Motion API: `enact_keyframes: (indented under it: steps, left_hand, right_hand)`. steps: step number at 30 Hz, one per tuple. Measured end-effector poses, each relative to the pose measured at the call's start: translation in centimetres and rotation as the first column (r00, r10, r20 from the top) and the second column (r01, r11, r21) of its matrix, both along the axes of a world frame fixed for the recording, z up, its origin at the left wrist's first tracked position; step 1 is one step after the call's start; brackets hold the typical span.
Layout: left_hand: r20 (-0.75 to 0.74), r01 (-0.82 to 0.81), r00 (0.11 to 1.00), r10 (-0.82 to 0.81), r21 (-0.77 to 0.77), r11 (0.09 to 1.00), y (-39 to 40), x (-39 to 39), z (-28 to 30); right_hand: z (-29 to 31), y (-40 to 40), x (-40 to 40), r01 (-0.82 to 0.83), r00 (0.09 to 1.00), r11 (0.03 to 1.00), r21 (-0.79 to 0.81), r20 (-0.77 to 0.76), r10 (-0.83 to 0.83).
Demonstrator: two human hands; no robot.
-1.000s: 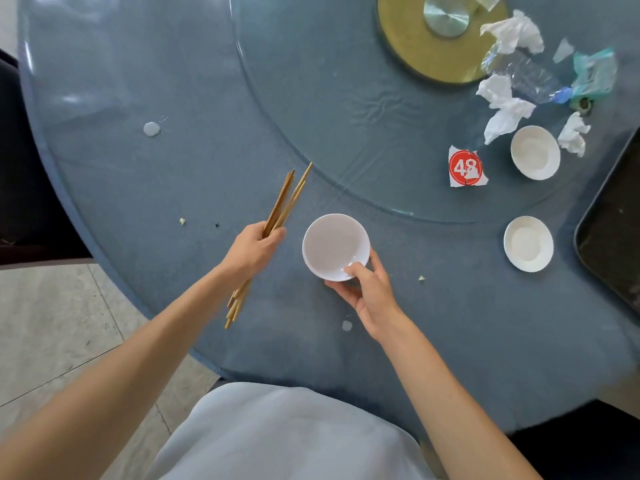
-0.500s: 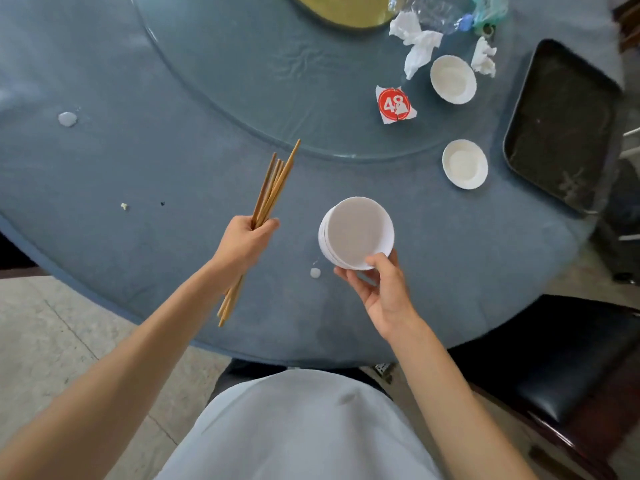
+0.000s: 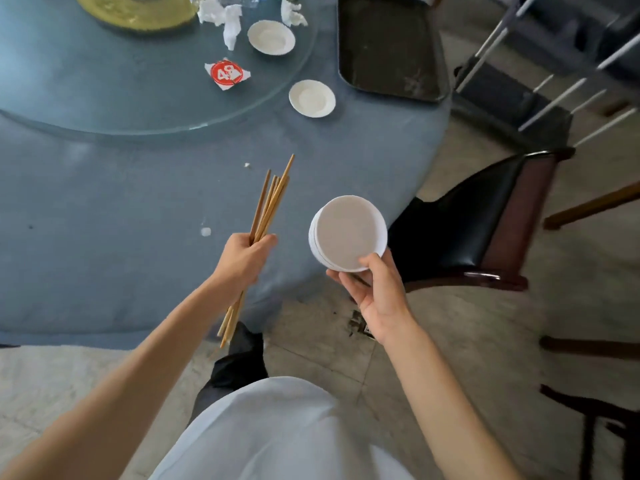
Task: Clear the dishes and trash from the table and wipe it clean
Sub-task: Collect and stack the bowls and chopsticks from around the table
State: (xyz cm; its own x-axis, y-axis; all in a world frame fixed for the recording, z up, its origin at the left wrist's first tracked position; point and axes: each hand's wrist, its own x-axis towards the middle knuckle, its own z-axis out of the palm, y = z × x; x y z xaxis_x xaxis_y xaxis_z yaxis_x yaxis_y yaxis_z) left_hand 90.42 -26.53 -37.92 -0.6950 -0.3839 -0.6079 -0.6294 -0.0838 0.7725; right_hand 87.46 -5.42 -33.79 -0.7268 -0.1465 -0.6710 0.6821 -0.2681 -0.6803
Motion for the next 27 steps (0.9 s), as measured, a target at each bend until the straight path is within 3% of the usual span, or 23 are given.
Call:
enact_keyframes:
  steps: [9,15,20,27]
  left_hand:
    - [-0.114,0.32,0.946,-0.304,0.155,0.935,21.9,3.8,3.6]
    - [-0.126,0.515,0.857,-0.499,0.223,0.828,34.6,3.8,6.0]
    - [-0.124,0.579,0.801,-0.586,0.407,0.706,42.1,1.8,6.1]
    - [-0.087,0.552,0.793,-0.603,0.52,0.652,52.4,-4.1,2.8]
  right_hand:
    - [4.0,21.7,10.8,0.221,0.973,0.975,0.015,-0.072,-0.22]
    - [4.3,33.0,14.6,0.471,0.878,0.882,-0.003,-0.091,-0.47]
    - [3.2,40.2,15.1,0.623,0.777,0.781,-0.044,-0.083,-0.624]
    - [1.3,50.4,10.4,0.65,0.759,0.76,-0.017,-0.041,-0.65]
